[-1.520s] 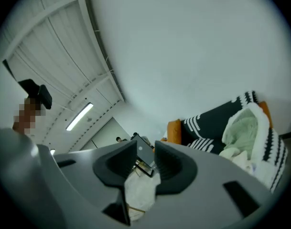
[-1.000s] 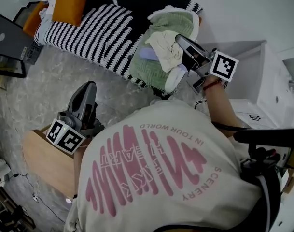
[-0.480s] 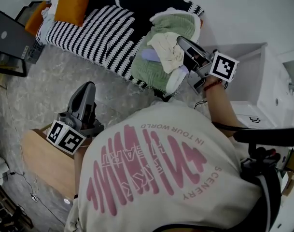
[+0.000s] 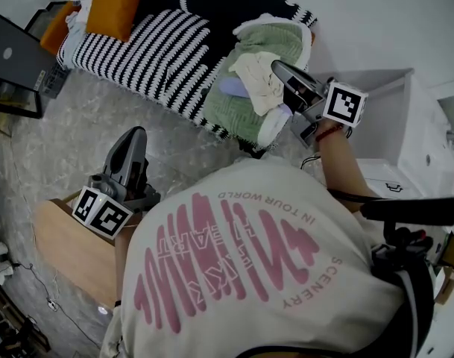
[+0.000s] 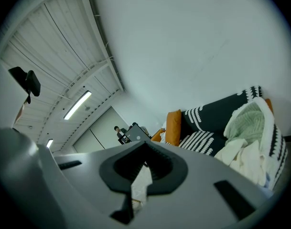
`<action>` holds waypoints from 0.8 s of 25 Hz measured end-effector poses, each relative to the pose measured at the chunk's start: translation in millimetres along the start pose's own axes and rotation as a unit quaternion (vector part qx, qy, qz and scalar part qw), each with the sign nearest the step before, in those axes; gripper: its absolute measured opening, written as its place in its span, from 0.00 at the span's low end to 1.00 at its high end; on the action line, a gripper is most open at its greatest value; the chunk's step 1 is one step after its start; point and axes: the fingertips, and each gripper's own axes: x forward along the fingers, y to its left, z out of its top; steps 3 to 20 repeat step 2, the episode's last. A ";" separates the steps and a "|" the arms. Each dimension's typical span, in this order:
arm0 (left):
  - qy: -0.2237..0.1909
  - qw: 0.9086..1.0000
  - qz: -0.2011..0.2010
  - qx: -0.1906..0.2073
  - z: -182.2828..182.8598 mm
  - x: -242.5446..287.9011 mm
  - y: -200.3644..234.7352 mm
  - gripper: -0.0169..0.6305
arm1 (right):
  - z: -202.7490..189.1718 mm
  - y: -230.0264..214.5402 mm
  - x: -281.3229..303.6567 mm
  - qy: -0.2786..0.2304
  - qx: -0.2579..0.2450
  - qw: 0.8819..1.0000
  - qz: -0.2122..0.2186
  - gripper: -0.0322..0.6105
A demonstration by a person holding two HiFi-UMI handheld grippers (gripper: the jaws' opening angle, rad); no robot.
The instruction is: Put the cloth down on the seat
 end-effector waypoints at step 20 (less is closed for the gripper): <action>0.001 1.000 0.000 0.001 0.6 1.5 -0.1 0.04 | 1.1 -1.6 0.3 0.002 0.001 1.000 0.000 0.07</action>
